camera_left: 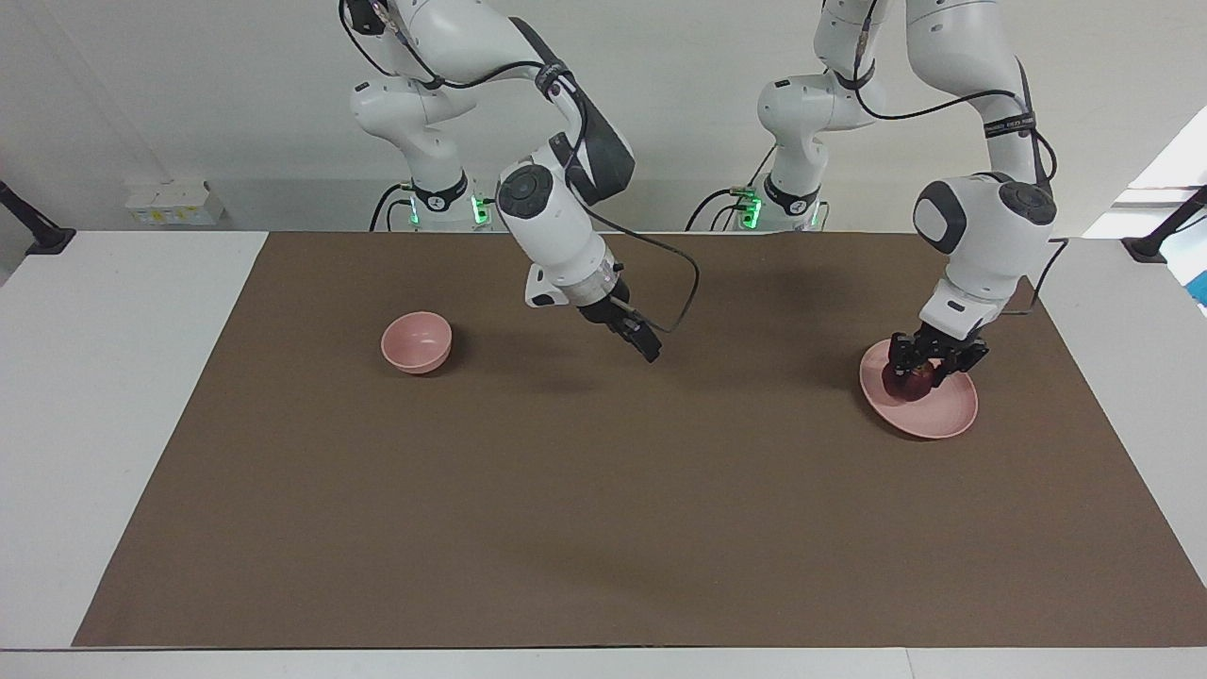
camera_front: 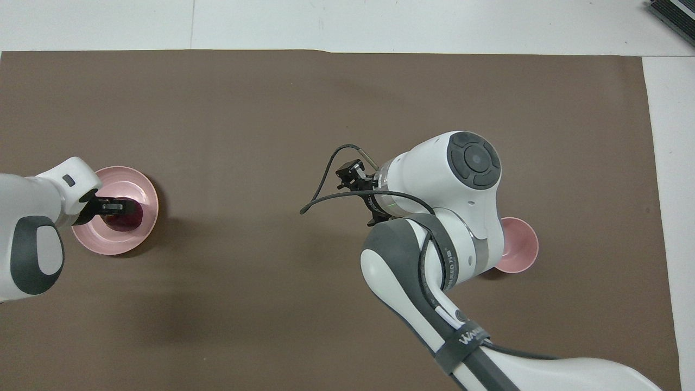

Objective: Move apple from plate to bowl
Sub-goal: 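Lower the left gripper onto the red apple on the pink plate, then lift the apple with the left gripper while the right gripper approaches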

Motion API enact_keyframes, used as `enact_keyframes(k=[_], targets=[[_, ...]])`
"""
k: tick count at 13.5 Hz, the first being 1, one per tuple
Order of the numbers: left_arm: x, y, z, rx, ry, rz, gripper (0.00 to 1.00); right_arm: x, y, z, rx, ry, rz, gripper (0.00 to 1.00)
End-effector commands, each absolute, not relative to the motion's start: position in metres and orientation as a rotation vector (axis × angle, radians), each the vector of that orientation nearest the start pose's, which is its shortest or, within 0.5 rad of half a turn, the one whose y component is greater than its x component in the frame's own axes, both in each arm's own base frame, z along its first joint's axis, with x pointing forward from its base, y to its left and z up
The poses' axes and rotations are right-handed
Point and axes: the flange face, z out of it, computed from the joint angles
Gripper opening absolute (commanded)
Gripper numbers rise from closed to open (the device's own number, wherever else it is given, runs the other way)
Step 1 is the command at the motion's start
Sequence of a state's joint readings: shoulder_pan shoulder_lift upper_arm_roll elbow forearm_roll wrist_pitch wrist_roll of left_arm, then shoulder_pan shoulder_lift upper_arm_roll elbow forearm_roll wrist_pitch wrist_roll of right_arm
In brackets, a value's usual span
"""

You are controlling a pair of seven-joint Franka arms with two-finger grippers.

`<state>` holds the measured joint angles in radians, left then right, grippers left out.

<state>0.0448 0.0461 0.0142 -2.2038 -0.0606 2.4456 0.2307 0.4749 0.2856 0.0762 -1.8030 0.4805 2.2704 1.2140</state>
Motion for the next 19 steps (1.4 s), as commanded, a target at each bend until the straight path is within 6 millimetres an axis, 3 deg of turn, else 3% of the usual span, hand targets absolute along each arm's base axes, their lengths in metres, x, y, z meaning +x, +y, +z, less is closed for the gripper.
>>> enact_keyframes(k=[1, 2, 7, 9, 14, 19], targets=[[0.552, 0.012, 0.422, -3.163, 0.169, -0.341, 0.02, 0.558, 0.352, 0.417, -2.309, 1.327, 0.284, 1.0], [0.55, -0.009, 0.429, -3.191, 0.164, -0.361, 0.02, 0.552, 0.365, 0.42, -2.267, 1.351, 0.303, 1.0], [0.547, -0.072, 0.435, -3.422, -0.048, -0.406, 0.0, 0.563, 0.389, 0.439, -2.128, 1.419, 0.268, 1.0], [0.544, -0.094, 0.435, -3.47, -0.075, -0.397, 0.0, 0.566, 0.39, 0.441, -2.097, 1.416, 0.231, 1.0], [0.533, -0.174, 0.436, -3.534, -0.282, -0.455, 0.0, 0.563, 0.411, 0.417, -2.031, 1.496, 0.225, 1.0], [0.52, -0.219, 0.441, -3.56, -0.363, -0.461, 0.0, 0.573, 0.42, 0.41, -2.017, 1.505, 0.238, 1.0]])
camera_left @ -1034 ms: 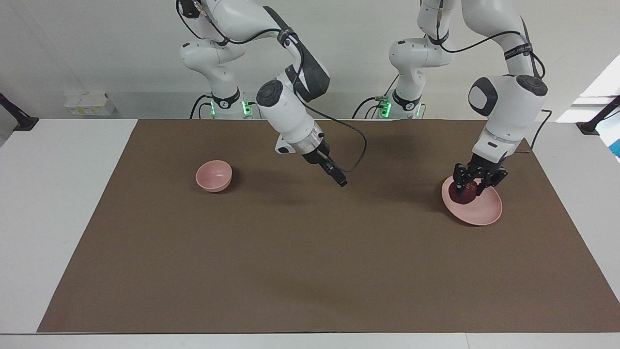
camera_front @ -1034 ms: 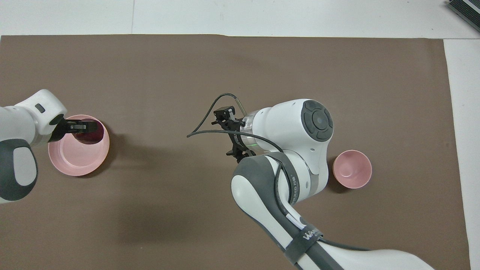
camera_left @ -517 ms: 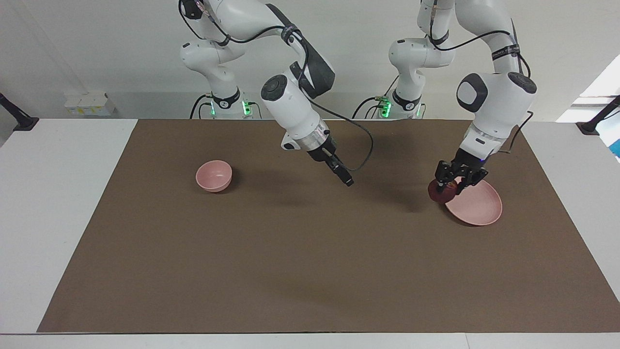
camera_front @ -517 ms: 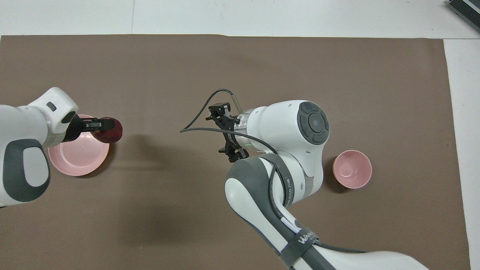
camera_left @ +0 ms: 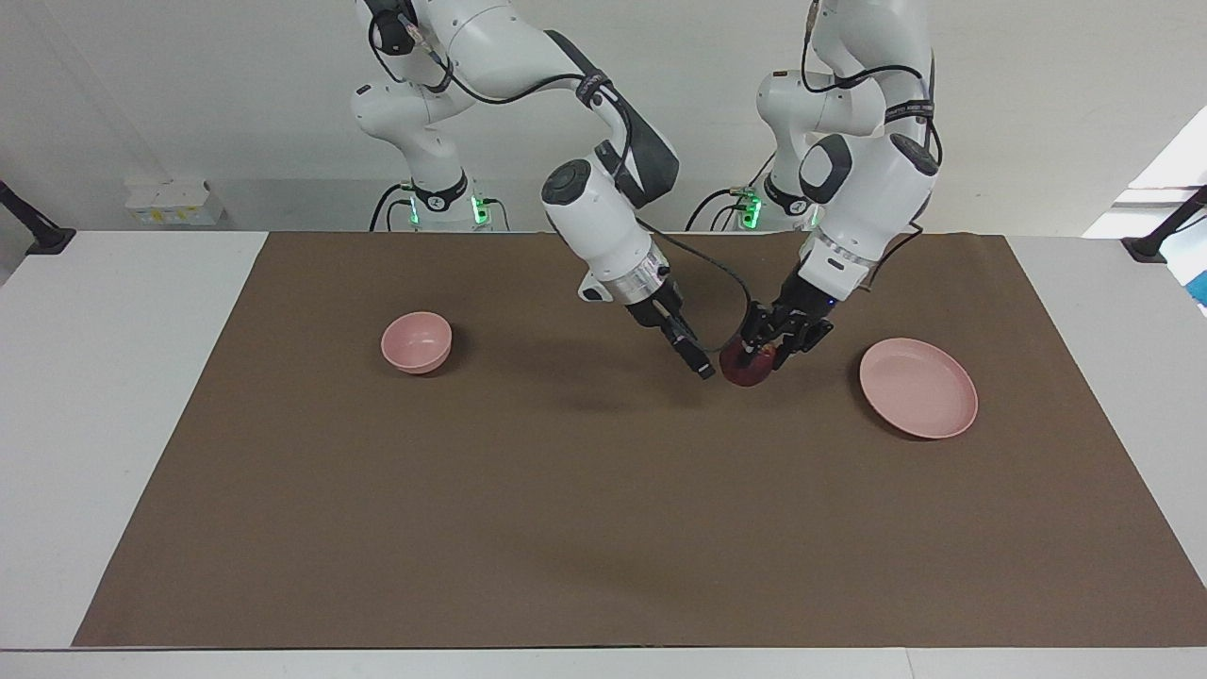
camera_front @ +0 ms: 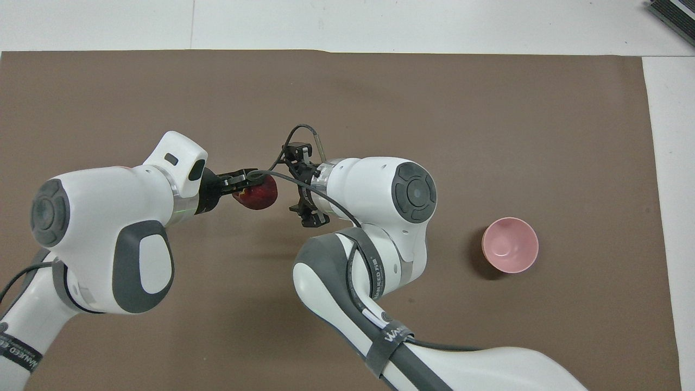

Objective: Move apple from plate to bowl
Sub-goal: 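Lift the apple with the left gripper while the right gripper approaches, then grasp the apple with the right gripper from the left gripper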

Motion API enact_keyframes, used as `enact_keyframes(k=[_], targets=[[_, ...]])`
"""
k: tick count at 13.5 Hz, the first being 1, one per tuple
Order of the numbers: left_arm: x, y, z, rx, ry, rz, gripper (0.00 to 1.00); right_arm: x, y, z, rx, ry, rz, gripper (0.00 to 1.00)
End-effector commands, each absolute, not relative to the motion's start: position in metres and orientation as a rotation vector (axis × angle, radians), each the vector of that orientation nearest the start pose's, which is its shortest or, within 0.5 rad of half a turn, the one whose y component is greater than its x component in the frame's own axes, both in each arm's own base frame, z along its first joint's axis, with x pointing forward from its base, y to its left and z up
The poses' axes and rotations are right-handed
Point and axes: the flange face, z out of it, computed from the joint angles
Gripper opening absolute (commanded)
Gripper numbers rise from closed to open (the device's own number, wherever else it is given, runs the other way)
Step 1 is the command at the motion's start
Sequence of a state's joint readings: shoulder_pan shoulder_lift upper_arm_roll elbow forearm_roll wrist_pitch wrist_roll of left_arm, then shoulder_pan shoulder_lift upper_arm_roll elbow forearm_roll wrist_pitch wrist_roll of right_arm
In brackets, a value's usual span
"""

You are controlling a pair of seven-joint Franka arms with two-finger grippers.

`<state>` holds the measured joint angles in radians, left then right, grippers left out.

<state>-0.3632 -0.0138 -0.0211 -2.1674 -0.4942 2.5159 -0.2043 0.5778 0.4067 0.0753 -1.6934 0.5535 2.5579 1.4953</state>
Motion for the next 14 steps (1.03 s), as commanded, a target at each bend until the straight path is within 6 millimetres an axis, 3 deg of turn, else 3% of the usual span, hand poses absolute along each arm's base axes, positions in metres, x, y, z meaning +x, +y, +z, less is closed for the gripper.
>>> enact_keyframes(k=[1, 4, 7, 10, 14], targets=[[0.52, -0.223, 0.442, -3.561, -0.365, -0.474, 0.0, 0.577, 0.418, 0.404, -2.019, 1.51, 0.247, 1.0], [0.518, -0.229, 0.442, -3.565, -0.375, -0.471, 0.0, 0.58, 0.418, 0.399, -1.994, 1.46, 0.318, 1.0], [0.518, -0.231, 0.444, -3.567, -0.37, -0.474, 0.0, 0.592, 0.404, 0.398, -2.012, 1.359, 0.405, 1.0], [0.525, -0.239, 0.449, -3.573, -0.414, -0.494, 0.0, 0.584, 0.421, 0.378, -2.044, 1.301, 0.426, 1.0], [0.541, -0.246, 0.458, -3.581, -0.458, -0.52, 0.0, 0.585, 0.419, 0.377, -2.033, 1.315, 0.443, 1.0]])
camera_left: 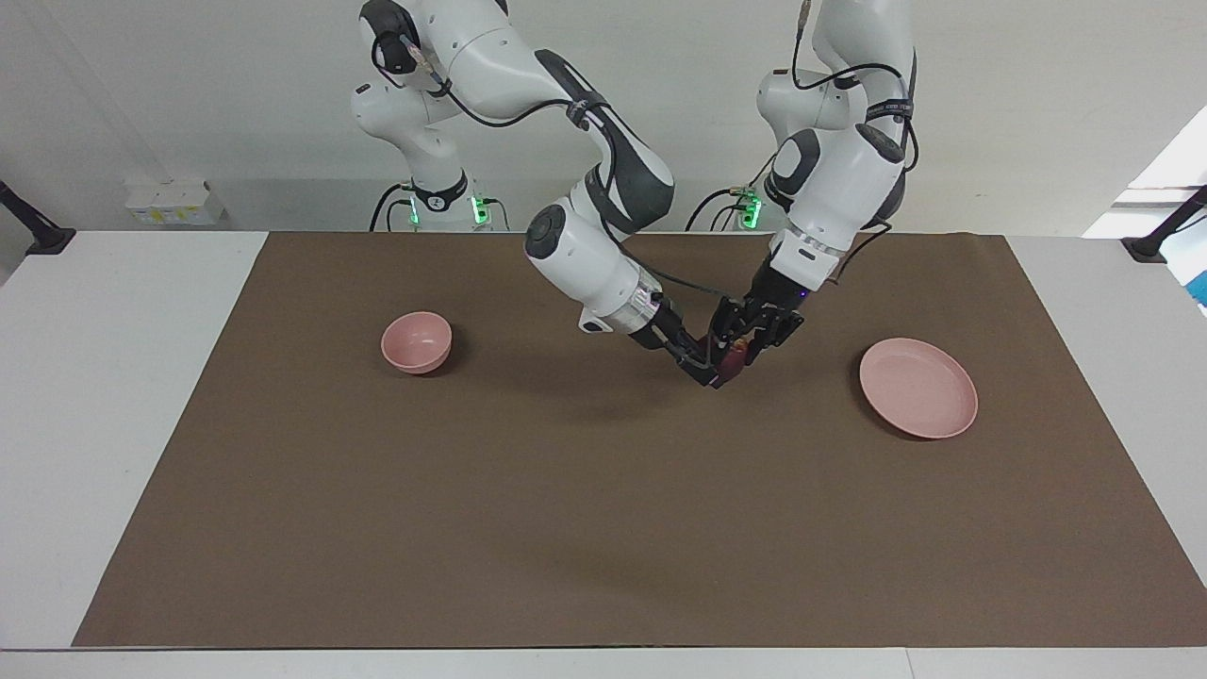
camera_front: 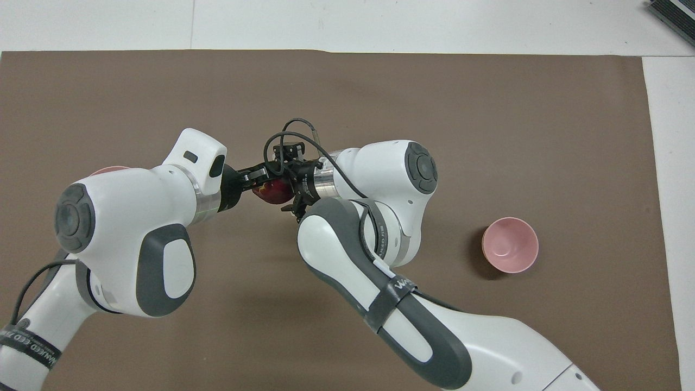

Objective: Move apple from plate to bowl
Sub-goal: 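Grasp the apple with the right gripper from the left gripper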

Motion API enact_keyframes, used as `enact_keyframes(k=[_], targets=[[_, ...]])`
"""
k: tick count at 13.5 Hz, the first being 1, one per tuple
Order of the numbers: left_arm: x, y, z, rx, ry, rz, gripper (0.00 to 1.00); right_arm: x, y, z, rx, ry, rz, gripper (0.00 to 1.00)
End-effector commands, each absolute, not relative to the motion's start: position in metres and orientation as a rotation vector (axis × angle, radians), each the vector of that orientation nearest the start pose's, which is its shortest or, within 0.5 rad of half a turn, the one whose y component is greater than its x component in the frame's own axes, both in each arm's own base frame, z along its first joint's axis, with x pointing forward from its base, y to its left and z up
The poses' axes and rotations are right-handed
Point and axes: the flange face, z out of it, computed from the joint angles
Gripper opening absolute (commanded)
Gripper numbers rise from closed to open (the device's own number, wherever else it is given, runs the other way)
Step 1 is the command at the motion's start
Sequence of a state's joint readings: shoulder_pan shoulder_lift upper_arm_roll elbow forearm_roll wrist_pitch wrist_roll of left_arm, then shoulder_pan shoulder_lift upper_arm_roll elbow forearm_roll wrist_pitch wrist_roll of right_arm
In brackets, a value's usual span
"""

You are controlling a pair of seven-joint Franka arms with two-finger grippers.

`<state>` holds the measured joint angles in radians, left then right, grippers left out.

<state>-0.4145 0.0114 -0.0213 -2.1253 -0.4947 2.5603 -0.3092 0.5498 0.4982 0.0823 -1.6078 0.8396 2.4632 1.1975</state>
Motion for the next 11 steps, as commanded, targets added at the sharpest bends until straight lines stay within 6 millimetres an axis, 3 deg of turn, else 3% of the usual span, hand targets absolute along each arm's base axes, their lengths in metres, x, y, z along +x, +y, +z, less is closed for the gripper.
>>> enact_keyframes(k=[1, 2, 8, 9, 10, 11], targets=[[0.542, -0.245, 0.459, -3.58, -0.461, -0.523, 0.0, 0.584, 0.42, 0.378, -2.034, 1.312, 0.442, 0.37], [0.542, -0.245, 0.458, -3.58, -0.46, -0.518, 0.0, 0.587, 0.416, 0.378, -2.028, 1.32, 0.443, 0.0], [0.541, -0.247, 0.458, -3.583, -0.454, -0.502, 0.0, 0.584, 0.418, 0.38, -2.036, 1.312, 0.441, 0.0], [0.541, -0.247, 0.458, -3.583, -0.451, -0.502, 0.11, 0.584, 0.414, 0.383, -2.036, 1.314, 0.443, 0.0], [0.54, -0.248, 0.457, -3.582, -0.439, -0.497, 0.45, 0.584, 0.41, 0.389, -2.04, 1.31, 0.445, 0.0], [0.541, -0.248, 0.459, -3.579, -0.403, -0.508, 0.95, 0.585, 0.406, 0.392, -2.041, 1.312, 0.445, 0.0]])
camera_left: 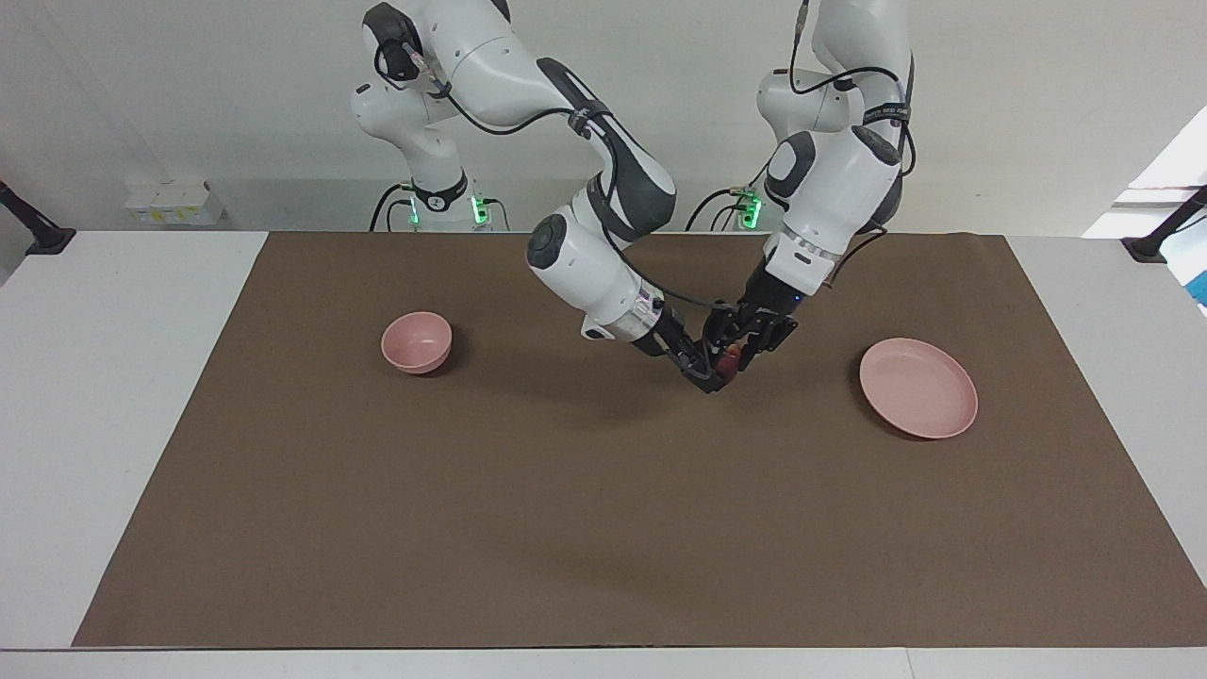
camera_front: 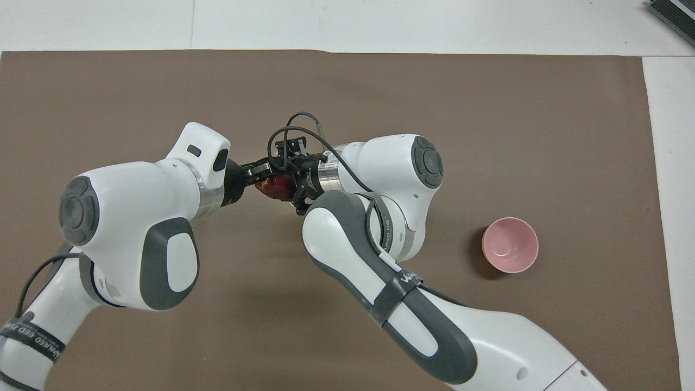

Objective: Move apple from plate to bowl
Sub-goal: 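Grasp the apple with the right gripper from the left gripper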

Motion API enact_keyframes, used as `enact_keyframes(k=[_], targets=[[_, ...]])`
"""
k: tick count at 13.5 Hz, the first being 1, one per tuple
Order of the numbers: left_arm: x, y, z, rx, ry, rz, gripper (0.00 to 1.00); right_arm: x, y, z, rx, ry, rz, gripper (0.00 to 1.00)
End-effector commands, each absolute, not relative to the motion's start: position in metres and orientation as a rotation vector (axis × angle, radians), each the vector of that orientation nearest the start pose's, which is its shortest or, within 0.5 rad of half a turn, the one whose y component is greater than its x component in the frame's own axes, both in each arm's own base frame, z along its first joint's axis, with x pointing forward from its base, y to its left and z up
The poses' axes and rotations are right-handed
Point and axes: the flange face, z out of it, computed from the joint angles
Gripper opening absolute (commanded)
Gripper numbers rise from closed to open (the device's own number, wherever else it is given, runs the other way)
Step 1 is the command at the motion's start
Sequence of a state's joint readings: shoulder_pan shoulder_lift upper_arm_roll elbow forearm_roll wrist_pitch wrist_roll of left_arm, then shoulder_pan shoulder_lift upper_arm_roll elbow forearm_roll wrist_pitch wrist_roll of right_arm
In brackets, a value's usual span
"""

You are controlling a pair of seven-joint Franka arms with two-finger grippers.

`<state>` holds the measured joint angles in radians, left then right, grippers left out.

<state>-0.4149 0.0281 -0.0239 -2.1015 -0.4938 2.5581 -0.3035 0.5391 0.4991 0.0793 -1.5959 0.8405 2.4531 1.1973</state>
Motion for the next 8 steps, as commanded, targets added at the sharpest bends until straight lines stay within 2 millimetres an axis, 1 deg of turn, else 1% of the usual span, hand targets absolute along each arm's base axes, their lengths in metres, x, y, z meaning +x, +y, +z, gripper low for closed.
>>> enact_keyframes(k=[1, 3, 5, 7, 8], targets=[[0.541, -0.246, 0.458, -3.572, -0.385, -0.509, 1.0, 0.585, 0.402, 0.4, -2.037, 1.309, 0.442, 0.0], [0.542, -0.237, 0.465, -3.561, -0.344, -0.446, 1.0, 0.588, 0.385, 0.412, -2.039, 1.312, 0.455, 0.0], [0.548, -0.225, 0.478, -3.498, -0.23, -0.395, 1.0, 0.591, 0.369, 0.428, -2.042, 1.305, 0.475, 0.0], [0.558, -0.199, 0.494, -3.432, -0.165, -0.361, 1.0, 0.595, 0.351, 0.443, -2.072, 1.291, 0.471, 0.0], [0.558, -0.188, 0.508, -3.428, -0.122, -0.331, 1.0, 0.596, 0.341, 0.451, -2.089, 1.284, 0.464, 0.0]])
